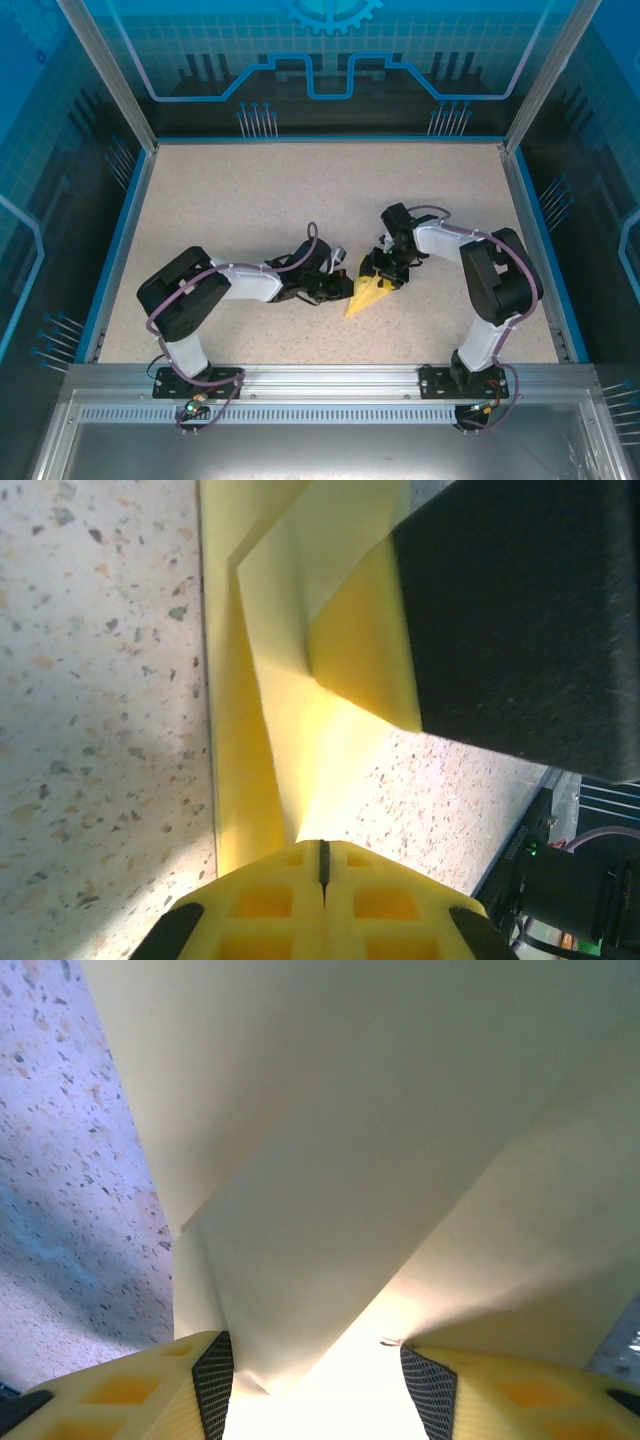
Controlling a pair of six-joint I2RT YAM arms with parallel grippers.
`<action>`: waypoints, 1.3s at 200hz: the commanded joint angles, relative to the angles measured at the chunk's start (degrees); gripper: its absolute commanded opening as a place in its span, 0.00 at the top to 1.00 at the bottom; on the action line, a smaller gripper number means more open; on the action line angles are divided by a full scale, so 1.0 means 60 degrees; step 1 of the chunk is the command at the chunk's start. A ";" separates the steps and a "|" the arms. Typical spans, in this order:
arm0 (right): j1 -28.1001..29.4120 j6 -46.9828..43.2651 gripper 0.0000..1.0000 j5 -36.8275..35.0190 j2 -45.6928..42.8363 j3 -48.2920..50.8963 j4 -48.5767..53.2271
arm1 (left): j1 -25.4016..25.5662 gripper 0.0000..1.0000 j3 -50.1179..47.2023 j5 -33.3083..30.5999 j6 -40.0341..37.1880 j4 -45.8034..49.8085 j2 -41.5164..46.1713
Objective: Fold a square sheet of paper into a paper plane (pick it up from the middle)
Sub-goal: Fourth fold the wing at the center of the table.
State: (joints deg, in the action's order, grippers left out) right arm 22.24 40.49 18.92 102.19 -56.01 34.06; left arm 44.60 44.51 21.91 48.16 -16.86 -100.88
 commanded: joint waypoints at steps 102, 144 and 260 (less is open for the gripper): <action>0.0276 -0.0068 0.41 -0.1366 0.1476 0.0561 -0.0366 | 0.0075 1.00 0.0710 -0.0062 -0.0138 0.0404 -0.0472; 0.0335 -0.0043 0.40 -0.1483 0.1646 0.0465 -0.0245 | 0.0107 1.00 0.0719 -0.0100 -0.0158 0.0408 -0.0702; 0.0380 -0.0025 0.48 -0.1965 0.1822 0.0487 -0.0080 | 0.0103 1.00 0.0713 -0.0063 -0.0111 0.0361 -0.0905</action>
State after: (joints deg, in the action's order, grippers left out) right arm 22.90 40.93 17.19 103.96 -58.15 36.88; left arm 44.80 47.55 21.87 47.97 -15.51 -105.08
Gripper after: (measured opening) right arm 0.528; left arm 0.055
